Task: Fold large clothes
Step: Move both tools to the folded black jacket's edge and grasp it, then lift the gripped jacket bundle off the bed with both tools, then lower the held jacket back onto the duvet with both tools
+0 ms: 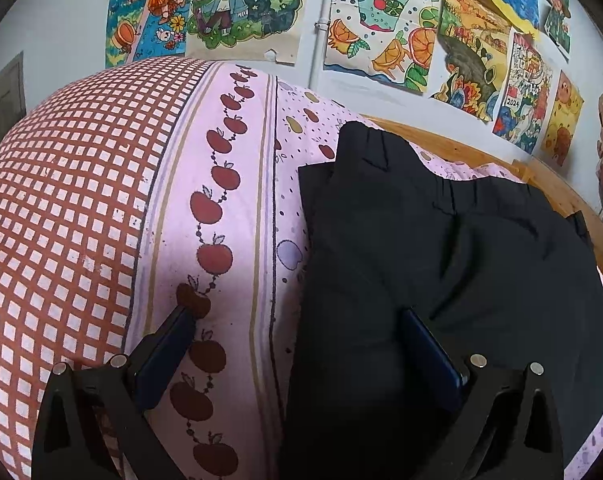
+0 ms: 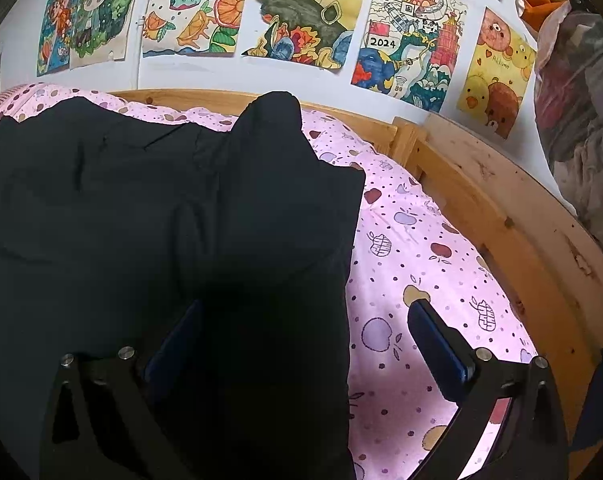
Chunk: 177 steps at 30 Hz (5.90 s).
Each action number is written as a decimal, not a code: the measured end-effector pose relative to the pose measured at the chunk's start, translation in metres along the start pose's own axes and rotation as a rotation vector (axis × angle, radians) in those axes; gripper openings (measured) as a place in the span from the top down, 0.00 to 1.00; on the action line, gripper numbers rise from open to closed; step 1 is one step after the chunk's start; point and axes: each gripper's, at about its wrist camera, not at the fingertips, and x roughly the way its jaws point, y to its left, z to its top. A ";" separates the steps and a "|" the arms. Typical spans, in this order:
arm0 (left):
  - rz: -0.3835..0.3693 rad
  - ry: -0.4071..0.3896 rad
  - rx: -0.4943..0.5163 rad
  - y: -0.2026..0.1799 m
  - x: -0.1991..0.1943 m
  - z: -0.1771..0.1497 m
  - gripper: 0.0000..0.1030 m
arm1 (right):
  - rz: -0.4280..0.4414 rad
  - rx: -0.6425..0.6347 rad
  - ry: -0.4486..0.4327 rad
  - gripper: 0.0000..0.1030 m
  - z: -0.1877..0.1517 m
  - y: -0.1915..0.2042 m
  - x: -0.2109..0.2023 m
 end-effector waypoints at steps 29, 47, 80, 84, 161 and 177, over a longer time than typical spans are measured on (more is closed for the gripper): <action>-0.021 -0.013 0.022 -0.003 0.005 0.001 0.00 | 0.375 0.245 0.136 0.01 -0.014 -0.047 0.045; -0.425 0.223 0.044 -0.008 0.039 0.020 0.00 | 0.743 0.214 0.270 0.01 -0.008 -0.035 0.071; -0.610 0.343 -0.010 -0.019 0.081 0.016 0.00 | 0.891 0.261 0.290 0.01 -0.014 -0.023 0.101; -0.599 0.356 -0.016 -0.018 0.079 0.017 0.00 | 0.874 0.268 0.295 0.01 -0.012 -0.023 0.097; -0.130 0.242 -0.204 -0.026 -0.130 -0.025 0.11 | 0.437 0.446 0.230 0.24 -0.054 0.005 -0.097; -0.036 0.034 -0.179 -0.048 -0.184 -0.023 0.03 | 0.175 0.092 0.146 0.01 -0.011 0.005 -0.145</action>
